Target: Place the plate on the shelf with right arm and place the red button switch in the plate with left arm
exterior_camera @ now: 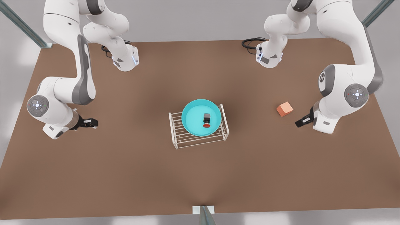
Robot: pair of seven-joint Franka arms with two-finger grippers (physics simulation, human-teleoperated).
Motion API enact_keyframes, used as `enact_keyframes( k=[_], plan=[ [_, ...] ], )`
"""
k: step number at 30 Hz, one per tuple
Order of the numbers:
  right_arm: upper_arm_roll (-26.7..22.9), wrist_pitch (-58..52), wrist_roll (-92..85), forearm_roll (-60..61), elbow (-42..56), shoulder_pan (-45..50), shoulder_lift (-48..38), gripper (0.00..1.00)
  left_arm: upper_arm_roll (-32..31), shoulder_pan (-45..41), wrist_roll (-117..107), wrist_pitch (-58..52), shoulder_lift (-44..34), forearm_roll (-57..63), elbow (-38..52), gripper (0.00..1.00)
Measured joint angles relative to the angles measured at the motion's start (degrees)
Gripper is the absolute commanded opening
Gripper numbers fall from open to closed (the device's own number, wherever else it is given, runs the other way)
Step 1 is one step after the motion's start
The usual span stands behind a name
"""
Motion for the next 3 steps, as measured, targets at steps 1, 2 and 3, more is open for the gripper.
enact_keyframes(
  k=[1,2,3],
  plan=[
    [-0.15,-0.13,0.01,-0.01,0.23,-0.11,-0.02,1.00,1.00,-1.43,1.40,0.01,-0.25,-0.71,0.40,1.00],
    [-0.23,-0.25,0.02,-0.02,0.35,-0.16,0.00,1.00,1.52,-2.13,2.73,-0.02,-0.14,-1.27,1.38,1.00],
    [-0.27,-0.36,0.04,-0.03,0.41,-0.16,-0.02,1.00,1.77,-2.44,3.98,-0.22,0.30,-1.81,2.41,1.00]
  ],
)
